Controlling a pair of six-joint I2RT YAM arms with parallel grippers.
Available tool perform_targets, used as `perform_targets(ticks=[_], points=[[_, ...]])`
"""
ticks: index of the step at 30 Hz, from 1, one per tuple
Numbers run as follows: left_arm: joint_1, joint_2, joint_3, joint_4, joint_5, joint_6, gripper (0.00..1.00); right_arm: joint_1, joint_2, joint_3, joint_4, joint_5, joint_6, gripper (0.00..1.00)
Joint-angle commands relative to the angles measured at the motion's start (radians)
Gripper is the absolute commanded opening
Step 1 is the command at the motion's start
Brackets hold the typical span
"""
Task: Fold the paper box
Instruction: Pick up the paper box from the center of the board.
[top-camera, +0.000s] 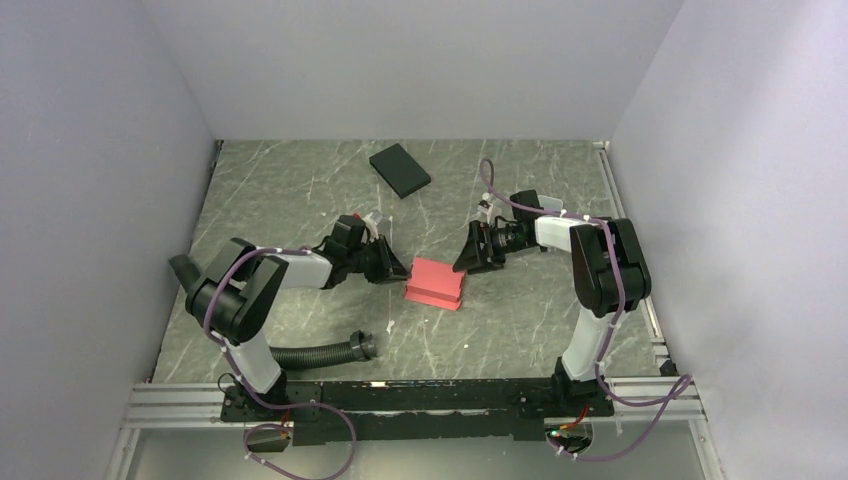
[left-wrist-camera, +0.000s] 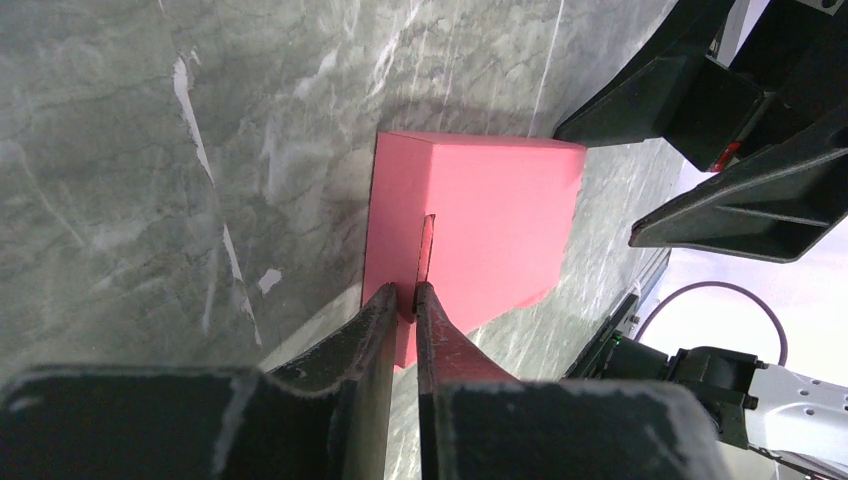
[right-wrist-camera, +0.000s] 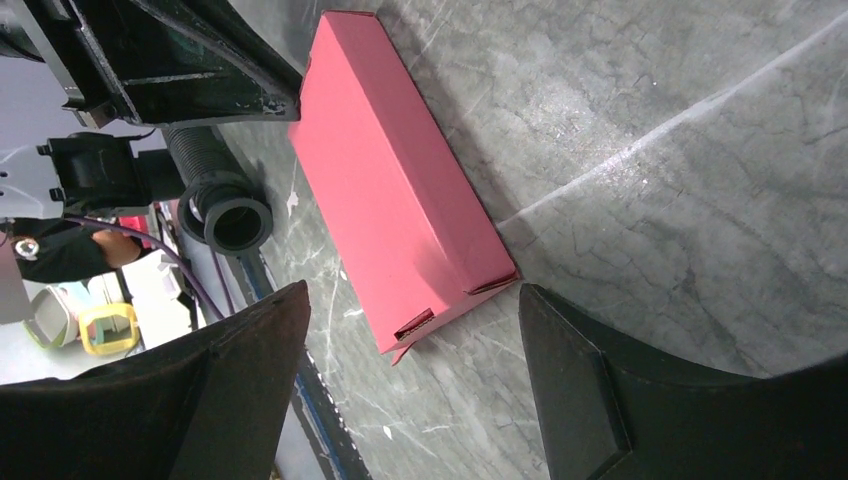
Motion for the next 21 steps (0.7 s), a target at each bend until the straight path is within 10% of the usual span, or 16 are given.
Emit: perform_targets(ticks=[1, 21], points=[[0.014, 0.034, -0.059, -0.170, -0.078, 0.049, 0.16, -0.005, -0.027, -0.026, 0.032, 0.030, 0.024, 0.82], [0.037, 0.045, -0.107, -0.111, -0.045, 0.029, 0.16, 0.005, 0.014, -0.077, 0.128, -0.019, 0.143, 0.81]])
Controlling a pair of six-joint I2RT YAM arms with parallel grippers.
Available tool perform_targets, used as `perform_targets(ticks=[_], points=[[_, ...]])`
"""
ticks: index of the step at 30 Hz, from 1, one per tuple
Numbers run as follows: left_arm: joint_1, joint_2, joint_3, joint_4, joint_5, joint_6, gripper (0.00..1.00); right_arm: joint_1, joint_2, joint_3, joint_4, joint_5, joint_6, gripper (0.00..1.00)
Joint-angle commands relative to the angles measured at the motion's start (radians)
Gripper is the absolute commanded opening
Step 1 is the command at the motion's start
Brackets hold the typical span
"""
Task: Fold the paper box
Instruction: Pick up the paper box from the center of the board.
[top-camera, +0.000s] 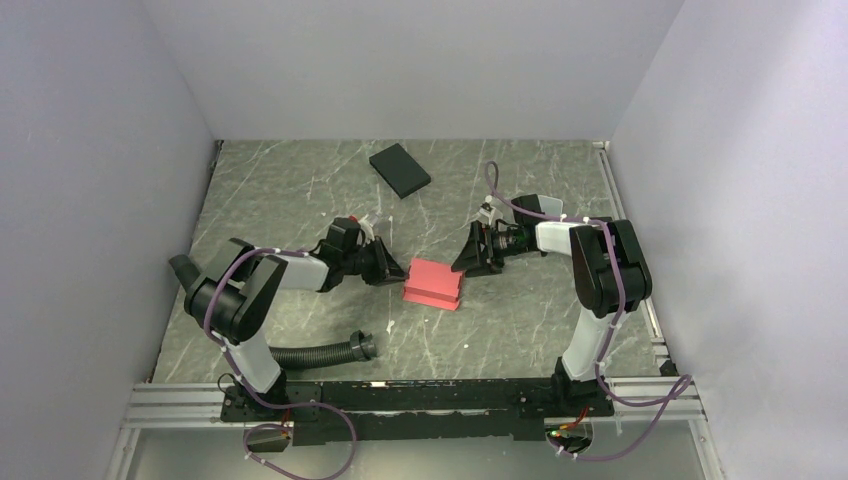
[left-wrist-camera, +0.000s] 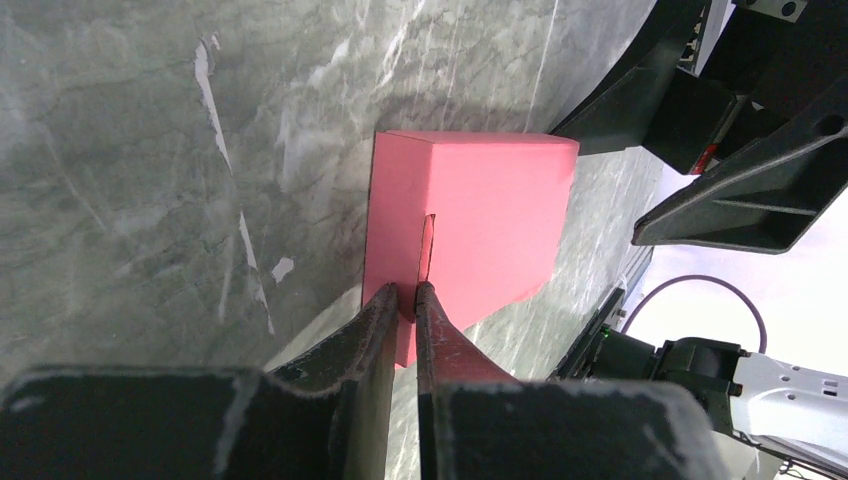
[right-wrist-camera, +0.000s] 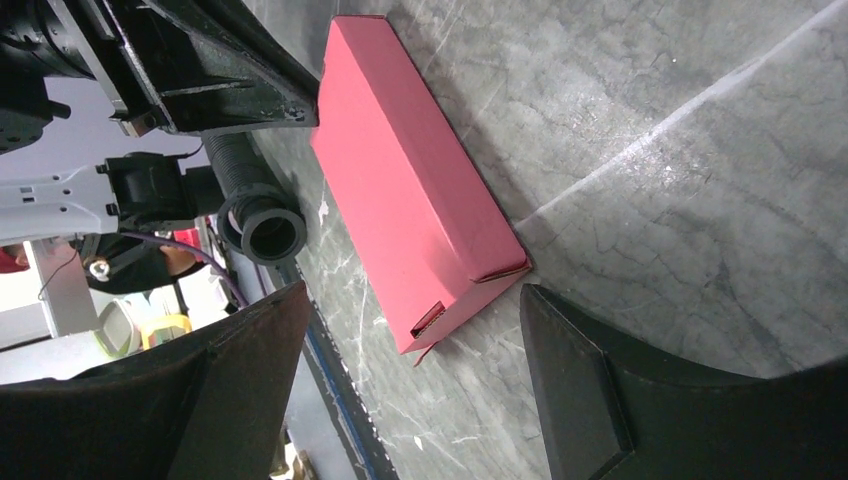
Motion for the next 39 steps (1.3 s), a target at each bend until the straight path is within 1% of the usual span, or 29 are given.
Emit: perform_targets(ticks=[1, 15, 30, 39], points=[[0.014, 0.044, -0.070, -0.166, -0.082, 0.042, 0.15, 0.006, 0.021, -0.023, 0.032, 0.025, 0.025, 0.81], [0.035, 0.054, -0.100, -0.112, -0.047, 0.031, 0.15, 0.017, 0.053, -0.029, 0.075, -0.003, 0.075, 0.80], [0.052, 0.066, -0.114, -0.091, -0.025, 0.033, 0.15, 0.018, 0.061, -0.038, 0.112, 0.007, 0.136, 0.81], [0.056, 0.072, -0.117, -0.078, -0.013, 0.032, 0.15, 0.020, 0.089, -0.053, 0.176, -0.022, 0.205, 0.81]])
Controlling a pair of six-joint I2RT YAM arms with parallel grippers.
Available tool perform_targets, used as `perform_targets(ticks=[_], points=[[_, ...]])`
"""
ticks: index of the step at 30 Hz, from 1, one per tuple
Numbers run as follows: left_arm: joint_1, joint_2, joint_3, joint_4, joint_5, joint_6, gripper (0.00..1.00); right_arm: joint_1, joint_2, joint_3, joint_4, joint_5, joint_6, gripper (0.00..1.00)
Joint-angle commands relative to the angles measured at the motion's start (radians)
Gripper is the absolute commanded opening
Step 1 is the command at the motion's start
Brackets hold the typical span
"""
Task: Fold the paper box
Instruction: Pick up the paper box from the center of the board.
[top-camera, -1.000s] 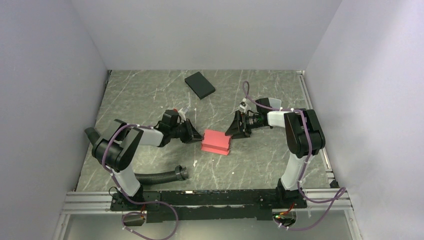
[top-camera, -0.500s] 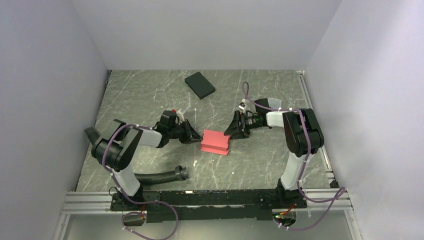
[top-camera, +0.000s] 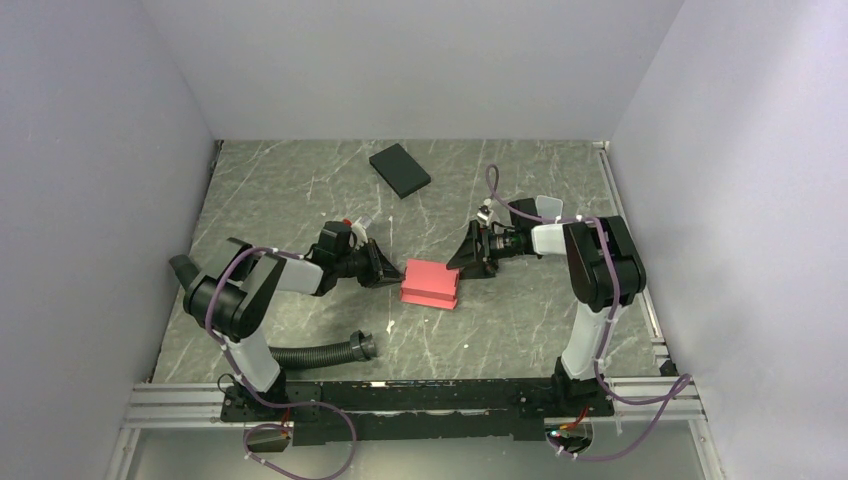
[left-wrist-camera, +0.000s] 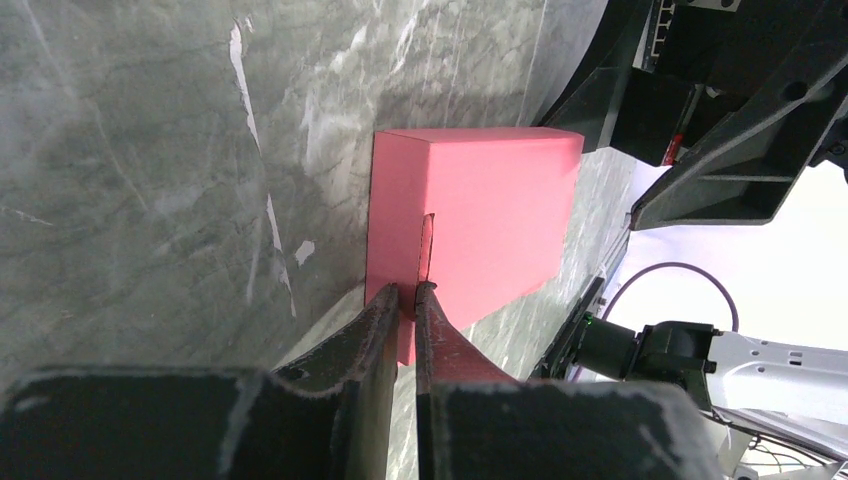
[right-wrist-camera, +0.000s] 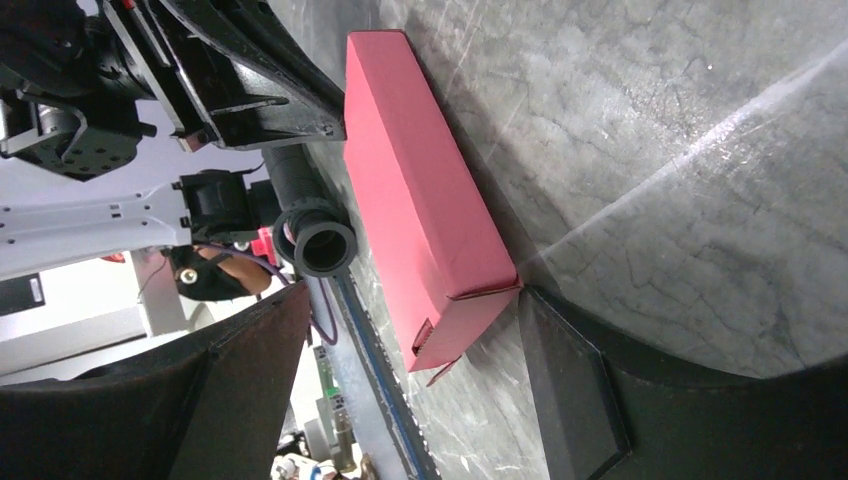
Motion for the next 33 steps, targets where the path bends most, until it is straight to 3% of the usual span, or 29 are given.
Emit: perform_targets(ticks=[1, 12, 21, 25, 29, 33], points=[[0.009, 0.064, -0.057, -0.174, -0.088, 0.052, 0.15, 0.009, 0.046, -0.029, 0.055, 0.043, 0.032, 0.81], [0.009, 0.069, -0.057, -0.162, -0.078, 0.052, 0.15, 0.024, 0.117, -0.028, 0.152, -0.004, 0.117, 0.79], [0.009, 0.074, -0.053, -0.155, -0.071, 0.054, 0.15, 0.077, 0.206, 0.027, 0.192, -0.034, 0.157, 0.67], [0.009, 0.065, -0.048, -0.171, -0.072, 0.058, 0.15, 0.081, 0.244, 0.042, 0.216, -0.056, 0.181, 0.51], [0.009, 0.057, -0.033, -0.180, -0.068, 0.059, 0.16, 0.080, 0.239, 0.042, 0.229, -0.081, 0.177, 0.26], [0.013, -0.003, -0.004, -0.208, -0.073, 0.063, 0.23, 0.079, 0.215, 0.042, 0.249, -0.112, 0.179, 0.14]])
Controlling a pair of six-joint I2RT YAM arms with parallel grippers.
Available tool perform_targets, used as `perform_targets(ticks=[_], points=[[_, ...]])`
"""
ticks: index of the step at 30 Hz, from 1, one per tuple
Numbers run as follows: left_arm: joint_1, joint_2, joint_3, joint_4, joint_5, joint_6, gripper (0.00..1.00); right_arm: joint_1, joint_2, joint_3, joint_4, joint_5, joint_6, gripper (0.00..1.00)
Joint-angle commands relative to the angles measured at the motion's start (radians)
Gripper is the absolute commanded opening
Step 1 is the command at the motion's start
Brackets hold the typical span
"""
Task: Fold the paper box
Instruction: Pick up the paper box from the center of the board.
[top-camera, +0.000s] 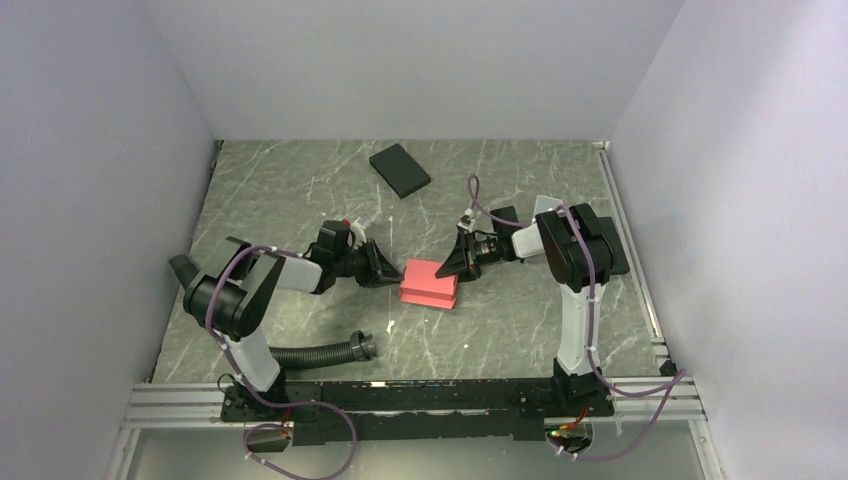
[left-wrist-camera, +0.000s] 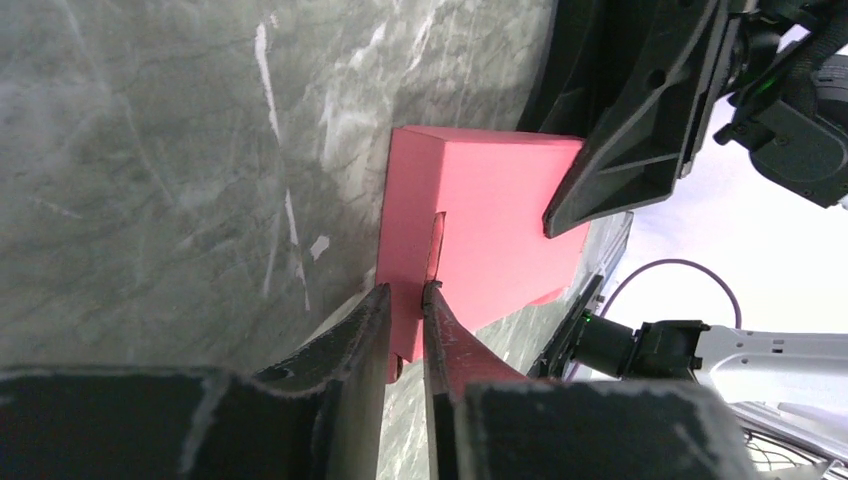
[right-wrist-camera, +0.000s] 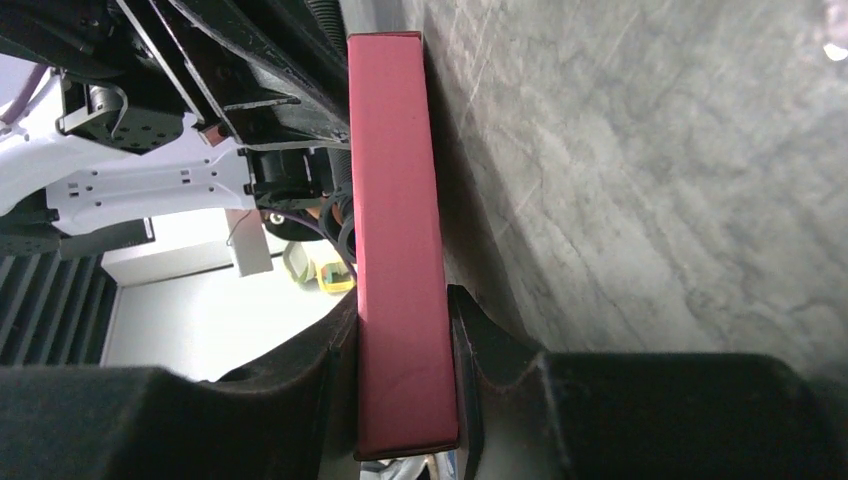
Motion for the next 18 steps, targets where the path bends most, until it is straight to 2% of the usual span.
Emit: perform_targets(ticks=[1, 10, 12, 16, 18], points=[[0.004, -0.039, 0.000, -0.221, -0.110, 0.067, 0.25, 0.005, -0.015, -0.005, 0.022, 0.068, -0.014, 0.12], [0.035, -0.447, 0.097, -0.418, -0.260, 0.182, 0.42, -0.028, -0.240, 0.002, 0.021, -0.014, -0.029, 0.09], [0.038, -0.561, 0.090, -0.428, -0.301, 0.212, 0.51, -0.043, -0.318, 0.021, -0.037, -0.029, -0.083, 0.08], [0.039, -0.771, 0.014, -0.328, -0.300, 0.236, 0.78, -0.087, -0.477, 0.048, -0.114, -0.065, -0.148, 0.08], [0.039, -0.859, -0.046, -0.222, -0.255, 0.250, 0.79, -0.116, -0.553, 0.058, -0.132, -0.092, -0.151, 0.07]])
